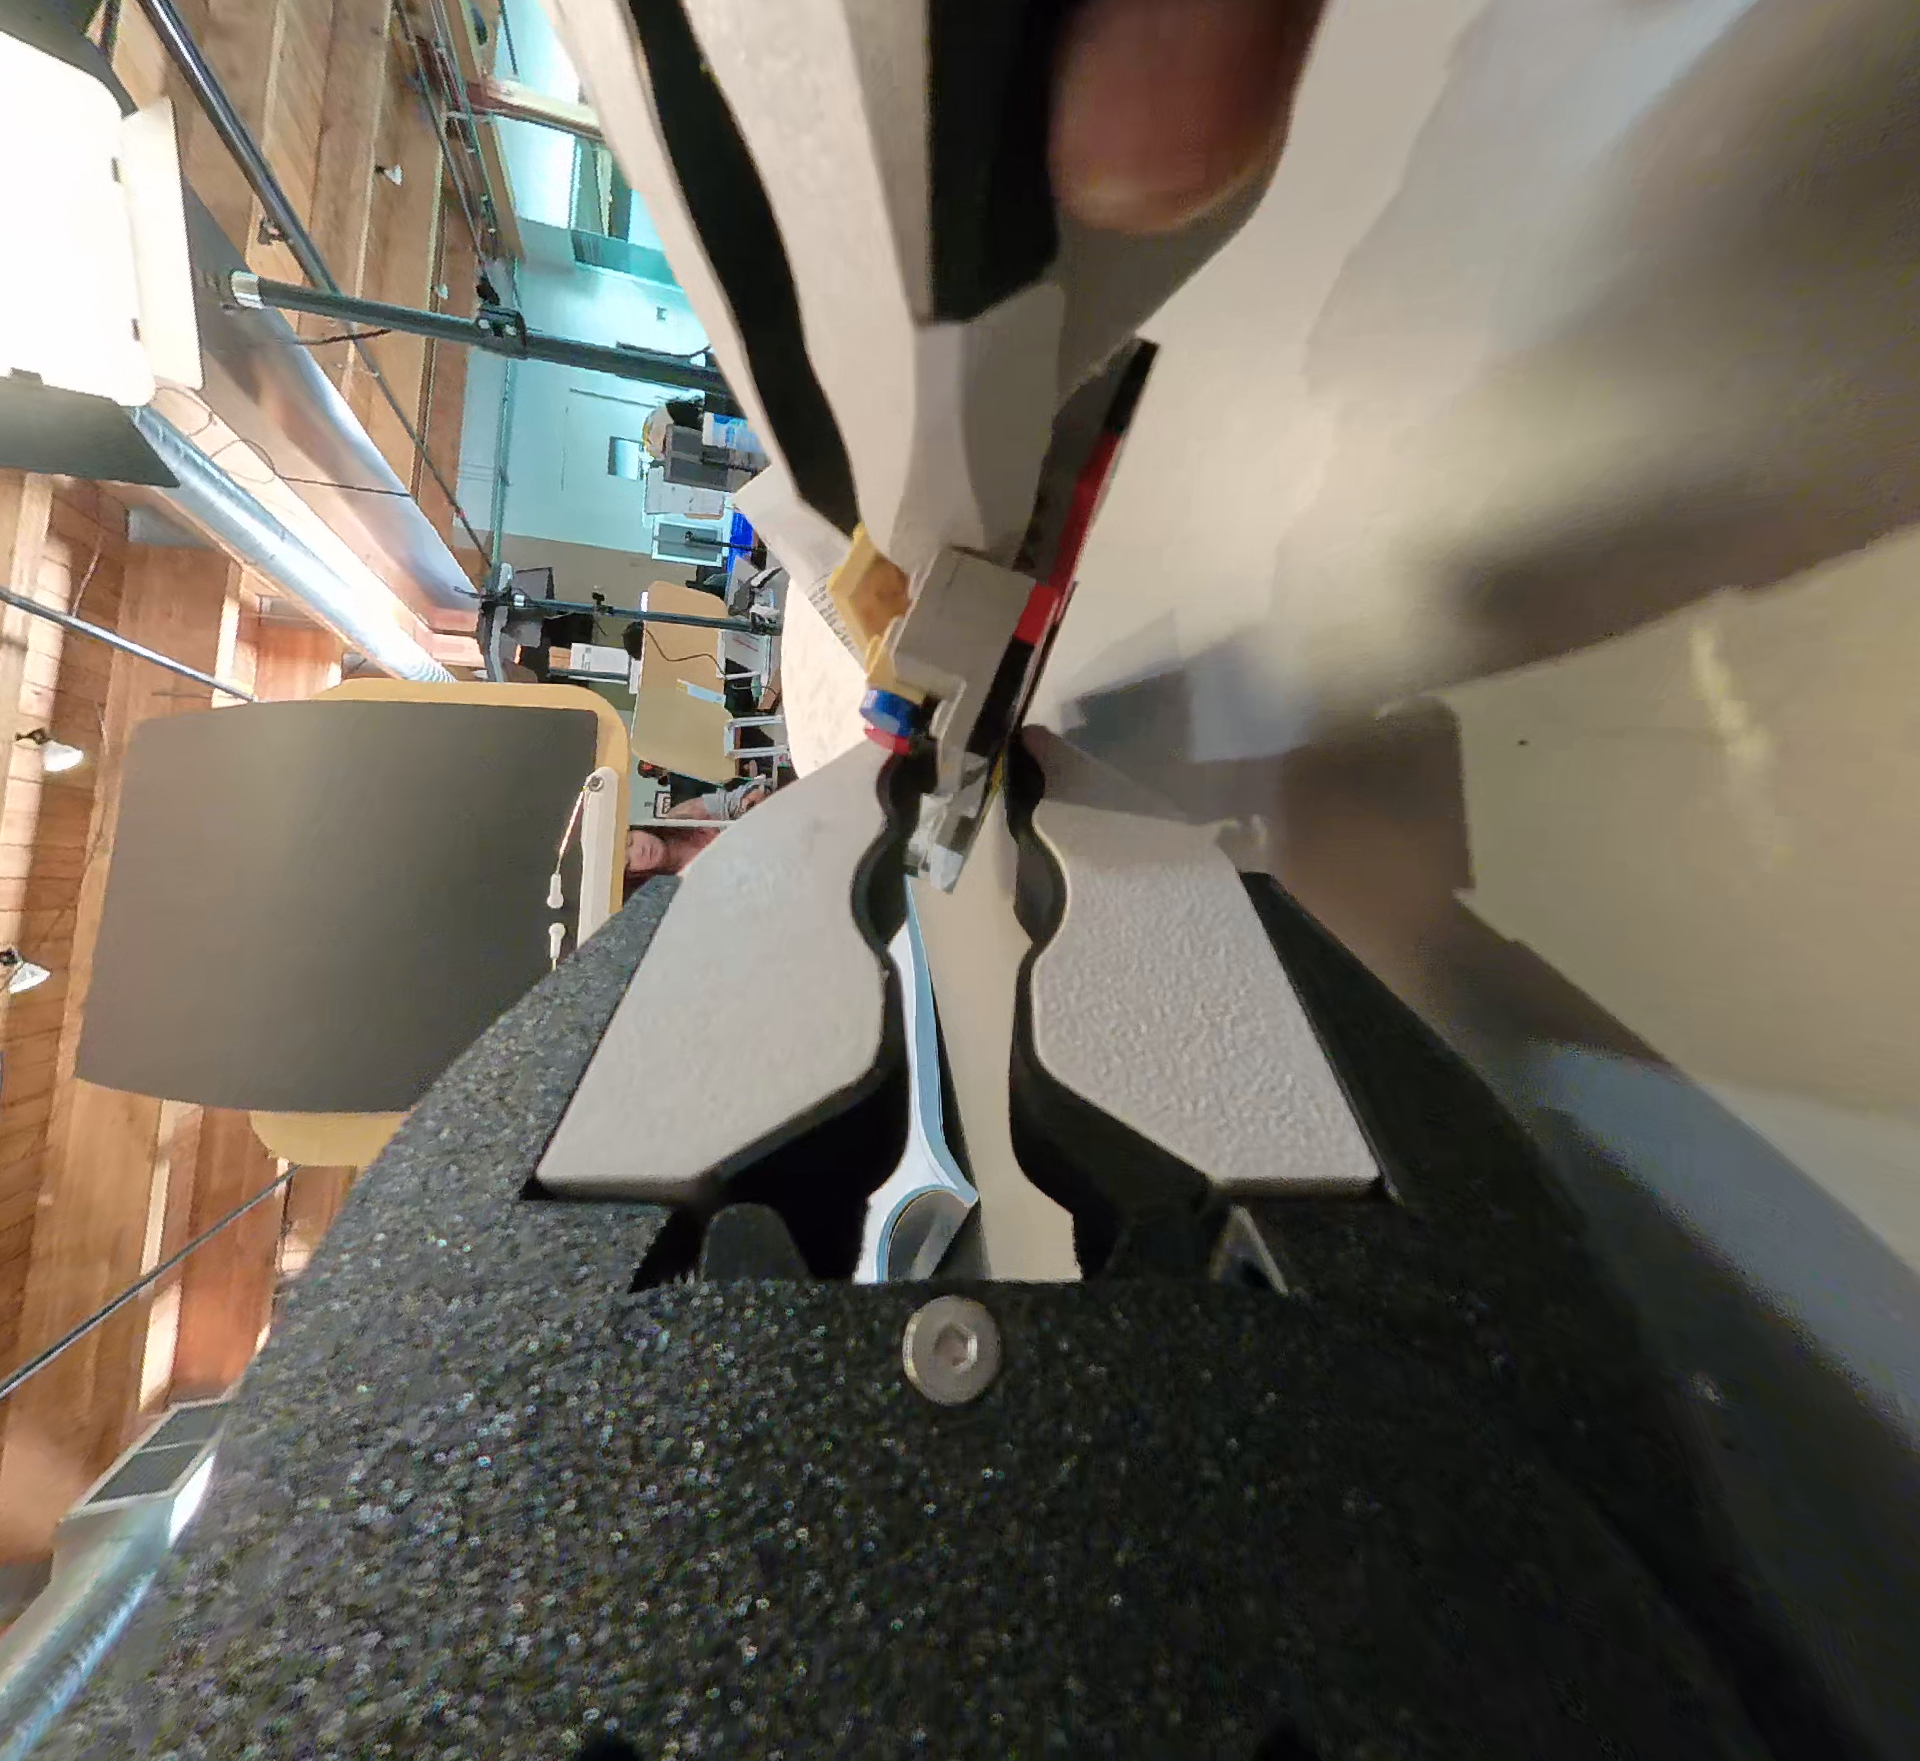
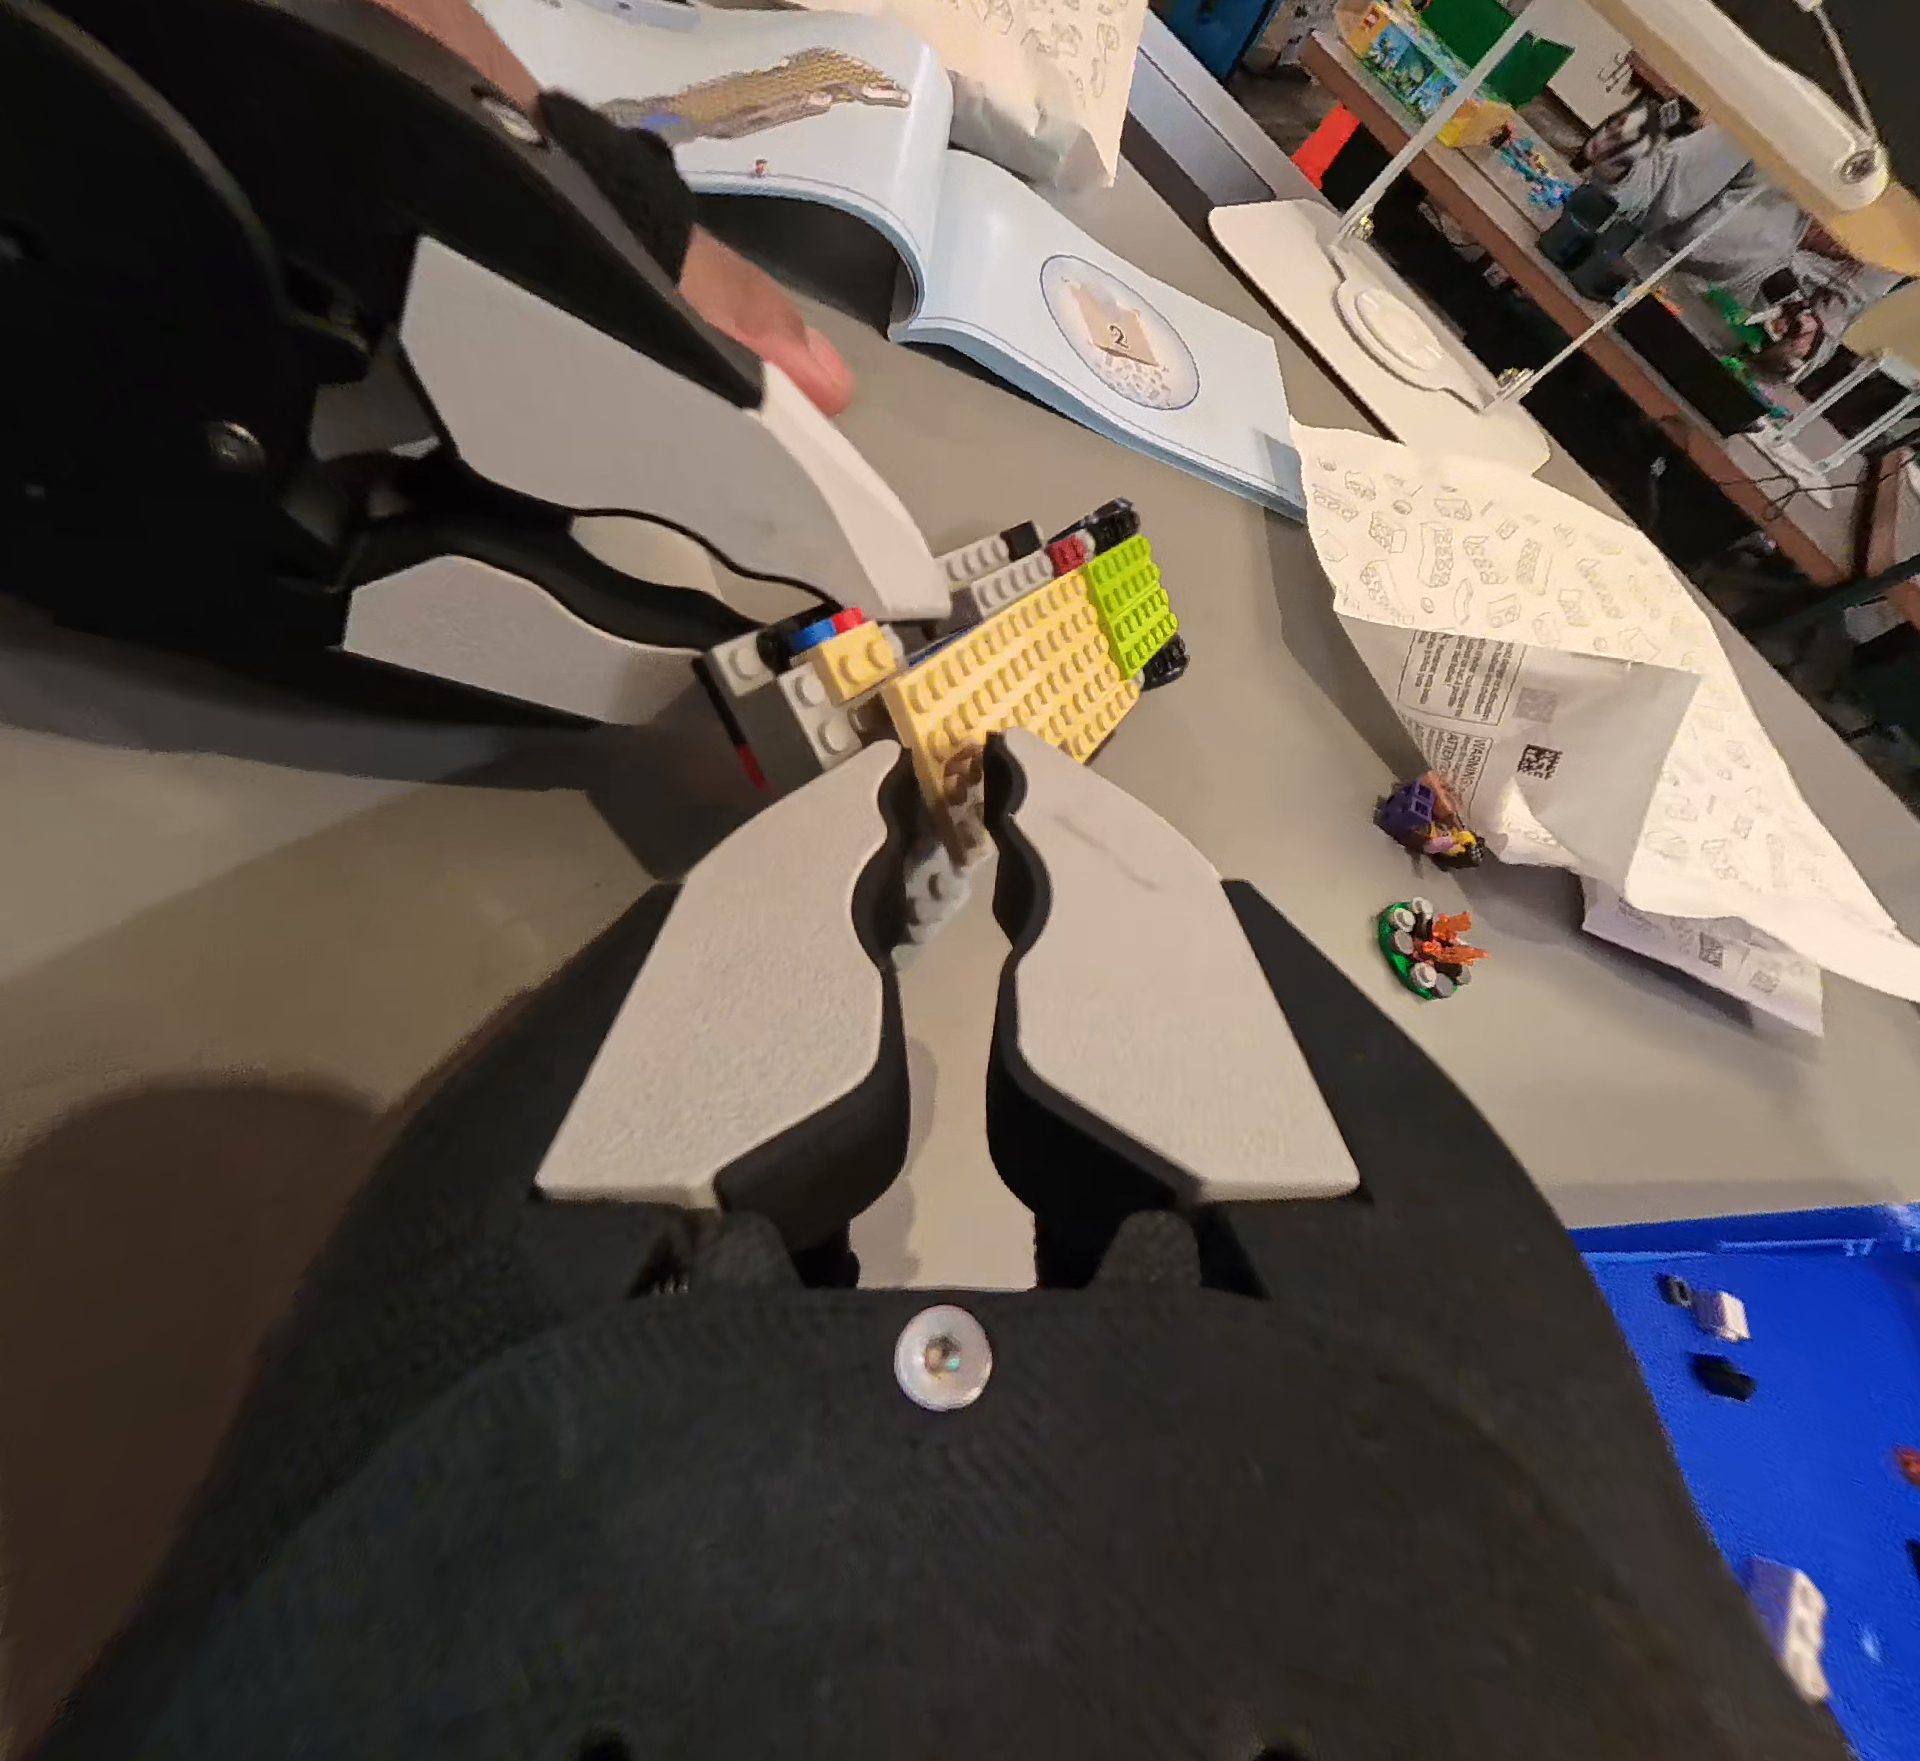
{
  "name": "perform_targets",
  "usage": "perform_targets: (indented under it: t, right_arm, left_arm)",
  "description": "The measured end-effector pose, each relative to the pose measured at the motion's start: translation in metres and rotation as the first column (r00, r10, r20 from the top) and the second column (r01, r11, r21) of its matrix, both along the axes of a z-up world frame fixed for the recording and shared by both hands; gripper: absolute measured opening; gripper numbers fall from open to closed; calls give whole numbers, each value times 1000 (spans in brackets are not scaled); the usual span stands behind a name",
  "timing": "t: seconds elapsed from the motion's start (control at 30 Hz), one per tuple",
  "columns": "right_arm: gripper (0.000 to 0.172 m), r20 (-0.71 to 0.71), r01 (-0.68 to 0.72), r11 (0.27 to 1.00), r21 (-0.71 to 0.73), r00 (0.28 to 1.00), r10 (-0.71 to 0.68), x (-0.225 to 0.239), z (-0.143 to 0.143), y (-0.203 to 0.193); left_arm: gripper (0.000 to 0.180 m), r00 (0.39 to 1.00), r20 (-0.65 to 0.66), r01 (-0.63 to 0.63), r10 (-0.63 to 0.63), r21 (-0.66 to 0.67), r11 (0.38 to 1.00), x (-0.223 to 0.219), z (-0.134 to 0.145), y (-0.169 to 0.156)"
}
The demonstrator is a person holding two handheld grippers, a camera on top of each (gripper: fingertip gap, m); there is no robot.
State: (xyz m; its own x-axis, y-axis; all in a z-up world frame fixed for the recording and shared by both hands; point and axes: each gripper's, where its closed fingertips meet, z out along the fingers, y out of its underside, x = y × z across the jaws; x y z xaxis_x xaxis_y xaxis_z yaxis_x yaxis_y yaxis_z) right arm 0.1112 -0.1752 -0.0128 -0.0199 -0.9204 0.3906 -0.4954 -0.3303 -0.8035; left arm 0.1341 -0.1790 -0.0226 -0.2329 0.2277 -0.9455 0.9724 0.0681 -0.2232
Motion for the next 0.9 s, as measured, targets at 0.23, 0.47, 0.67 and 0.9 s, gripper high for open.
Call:
perform_targets:
  t: [0.23,0.47,0.67,0.9]
  right_arm:
    - [11,11,7,999,-47,1000,-7,-1,2,-2]
    - [9,95,37,990,-136,995,-24,-1,8,-4]
    - [6,120,56,936,-347,993,-15,-2,11,-6]
    - [5,174,98,938,-332,984,-41,-8,21,-18]
  left_arm:
    - [13,1000,6,12,-12,6,1000,-2,-1,1]
    - [12,1000,-4,18,-18,5,1000,-3,1,1]
    - [12,1000,5,22,-22,38,999,-4,-5,2]
    - [12,1000,11,27,-28,60,998,-4,-10,3]
